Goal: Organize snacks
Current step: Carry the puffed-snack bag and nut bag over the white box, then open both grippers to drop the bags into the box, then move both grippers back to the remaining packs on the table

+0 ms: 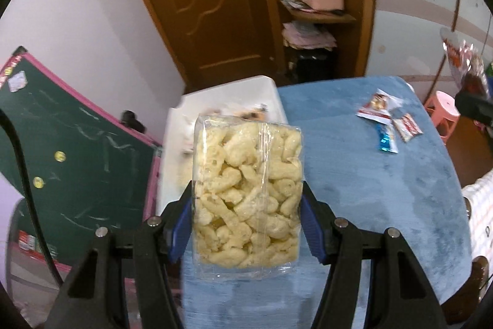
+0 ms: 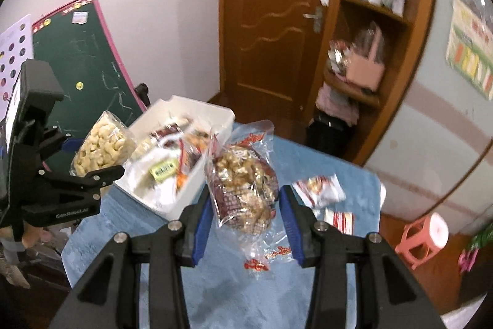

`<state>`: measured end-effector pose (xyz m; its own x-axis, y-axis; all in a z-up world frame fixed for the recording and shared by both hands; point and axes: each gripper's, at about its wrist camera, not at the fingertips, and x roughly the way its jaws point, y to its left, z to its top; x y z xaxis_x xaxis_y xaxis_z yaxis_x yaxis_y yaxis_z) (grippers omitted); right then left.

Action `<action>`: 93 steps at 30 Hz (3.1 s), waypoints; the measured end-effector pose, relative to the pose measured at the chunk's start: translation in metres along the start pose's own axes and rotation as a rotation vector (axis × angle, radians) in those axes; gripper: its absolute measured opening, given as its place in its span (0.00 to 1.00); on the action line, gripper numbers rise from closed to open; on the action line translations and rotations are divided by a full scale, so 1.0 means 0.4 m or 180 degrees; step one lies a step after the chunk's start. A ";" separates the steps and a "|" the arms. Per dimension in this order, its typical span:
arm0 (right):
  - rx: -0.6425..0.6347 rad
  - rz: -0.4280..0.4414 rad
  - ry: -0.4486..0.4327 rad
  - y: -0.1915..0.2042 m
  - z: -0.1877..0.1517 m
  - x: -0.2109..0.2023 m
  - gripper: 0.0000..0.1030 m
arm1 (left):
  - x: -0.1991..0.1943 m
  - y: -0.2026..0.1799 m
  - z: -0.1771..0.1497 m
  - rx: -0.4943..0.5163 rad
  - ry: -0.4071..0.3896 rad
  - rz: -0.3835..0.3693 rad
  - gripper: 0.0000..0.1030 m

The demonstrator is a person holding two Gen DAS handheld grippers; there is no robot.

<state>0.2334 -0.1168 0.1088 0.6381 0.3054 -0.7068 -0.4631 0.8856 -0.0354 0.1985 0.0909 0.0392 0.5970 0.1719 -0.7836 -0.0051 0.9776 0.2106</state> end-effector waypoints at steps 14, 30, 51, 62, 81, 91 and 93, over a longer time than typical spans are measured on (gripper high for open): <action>-0.0078 0.0134 -0.0169 0.204 0.252 0.119 0.42 | 0.046 0.225 0.098 -0.0273 -0.0380 0.0202 0.59; 0.0294 0.0373 0.0309 0.231 0.341 0.487 0.42 | 0.323 0.306 0.151 -0.0639 0.0015 0.0050 0.59; 0.0708 0.0654 0.0720 0.197 0.291 0.627 0.44 | 0.412 0.299 0.134 -0.0818 0.0218 -0.0359 0.83; 0.0591 0.0611 0.0509 0.186 0.269 0.471 0.44 | 0.308 0.291 0.120 -0.0873 0.0120 -0.0370 0.83; 0.0639 0.0359 0.0150 -0.037 0.074 0.078 0.44 | 0.043 0.051 0.064 -0.0444 -0.0004 -0.0702 0.83; 0.0925 -0.0129 0.0141 -0.310 -0.081 0.011 0.44 | 0.062 -0.273 0.167 0.0178 0.0061 -0.0922 0.83; 0.1036 -0.0184 0.0191 -0.372 -0.118 0.031 0.44 | 0.091 -0.342 0.201 0.0302 0.0089 -0.0952 0.83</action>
<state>0.2812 -0.2611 0.0721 0.6157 0.2388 -0.7509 -0.2001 0.9691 0.1441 0.2854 -0.0462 0.0288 0.5384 -0.1170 -0.8345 0.2432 0.9697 0.0209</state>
